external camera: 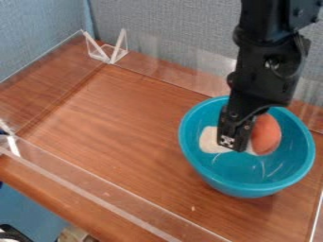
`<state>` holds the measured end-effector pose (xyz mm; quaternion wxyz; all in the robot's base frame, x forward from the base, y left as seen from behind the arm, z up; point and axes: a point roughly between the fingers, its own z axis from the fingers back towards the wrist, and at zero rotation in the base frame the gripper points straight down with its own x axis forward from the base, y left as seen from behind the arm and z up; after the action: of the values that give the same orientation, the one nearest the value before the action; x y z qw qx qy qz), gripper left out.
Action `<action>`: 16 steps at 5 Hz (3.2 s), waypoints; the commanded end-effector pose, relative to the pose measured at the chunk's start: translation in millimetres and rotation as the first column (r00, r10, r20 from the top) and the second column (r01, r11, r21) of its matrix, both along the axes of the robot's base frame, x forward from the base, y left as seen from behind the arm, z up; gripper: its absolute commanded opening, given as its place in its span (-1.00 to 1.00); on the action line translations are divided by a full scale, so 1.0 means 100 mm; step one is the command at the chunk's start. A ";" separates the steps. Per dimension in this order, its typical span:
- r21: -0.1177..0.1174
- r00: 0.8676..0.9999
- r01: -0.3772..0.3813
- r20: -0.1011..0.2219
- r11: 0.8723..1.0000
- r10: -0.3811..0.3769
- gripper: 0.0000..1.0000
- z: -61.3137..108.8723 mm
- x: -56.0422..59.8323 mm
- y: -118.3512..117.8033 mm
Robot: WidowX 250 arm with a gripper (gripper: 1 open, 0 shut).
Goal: Put the mushroom in the blue bowl
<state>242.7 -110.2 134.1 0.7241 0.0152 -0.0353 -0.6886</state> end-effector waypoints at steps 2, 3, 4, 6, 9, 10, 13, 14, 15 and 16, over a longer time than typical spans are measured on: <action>-0.011 0.999 -0.006 0.035 1.000 0.006 -1.00 0.04 0.02 0.03; -0.006 1.000 -0.005 0.026 1.000 0.005 -1.00 -0.01 0.01 0.04; -0.001 1.000 -0.004 0.021 1.000 0.004 -1.00 -0.05 0.00 0.05; 0.009 1.000 -0.001 0.019 1.000 0.001 -1.00 -0.09 0.00 0.09; 0.022 0.999 0.008 0.033 1.000 -0.008 -1.00 -0.07 0.01 0.16; 0.025 0.999 0.012 0.038 1.000 -0.013 -1.00 -0.08 0.01 0.17; 0.034 0.999 0.017 0.045 0.999 -0.018 -1.00 -0.12 0.02 0.20; 0.034 0.999 0.007 0.049 0.999 -0.008 1.00 -0.10 0.02 0.22; 0.034 0.999 -0.004 0.054 0.999 0.002 1.00 -0.10 0.03 0.23; 0.033 0.998 -0.007 0.059 0.999 0.005 1.00 -0.10 0.04 0.23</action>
<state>243.4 -89.1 113.2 0.7218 0.0374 -0.0250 -0.6906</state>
